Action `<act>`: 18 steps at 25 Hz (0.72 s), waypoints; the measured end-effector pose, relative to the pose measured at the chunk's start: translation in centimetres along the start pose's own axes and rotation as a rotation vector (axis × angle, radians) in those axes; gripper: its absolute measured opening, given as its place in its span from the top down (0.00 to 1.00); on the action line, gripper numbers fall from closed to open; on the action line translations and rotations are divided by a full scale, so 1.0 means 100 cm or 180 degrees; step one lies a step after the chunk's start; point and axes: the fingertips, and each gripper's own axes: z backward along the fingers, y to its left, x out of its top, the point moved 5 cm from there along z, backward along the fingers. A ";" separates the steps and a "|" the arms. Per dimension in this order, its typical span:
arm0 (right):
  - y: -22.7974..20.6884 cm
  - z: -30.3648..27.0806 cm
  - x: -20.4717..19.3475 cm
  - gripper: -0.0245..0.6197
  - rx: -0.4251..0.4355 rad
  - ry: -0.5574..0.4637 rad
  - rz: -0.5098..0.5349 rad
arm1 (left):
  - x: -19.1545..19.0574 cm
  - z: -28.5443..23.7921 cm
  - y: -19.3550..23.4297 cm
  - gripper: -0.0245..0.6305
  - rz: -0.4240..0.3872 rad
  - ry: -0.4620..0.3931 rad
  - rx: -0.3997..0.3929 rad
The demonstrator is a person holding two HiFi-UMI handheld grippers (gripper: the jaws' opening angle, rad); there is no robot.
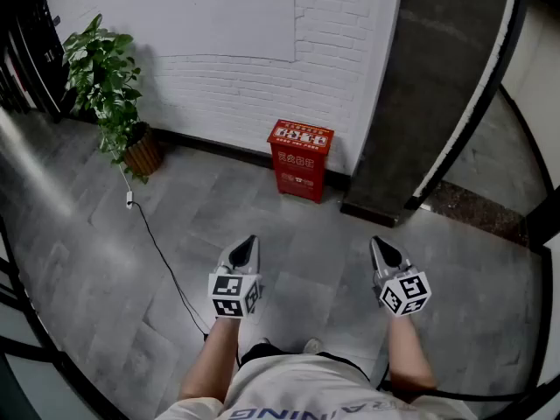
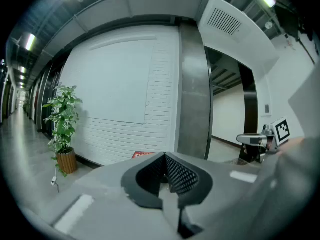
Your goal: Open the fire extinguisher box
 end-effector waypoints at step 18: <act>-0.067 -0.117 0.000 0.95 0.0036 0.0120 0.0118 | 0.030 -0.136 0.052 0.96 0.0088 -0.0137 -0.0072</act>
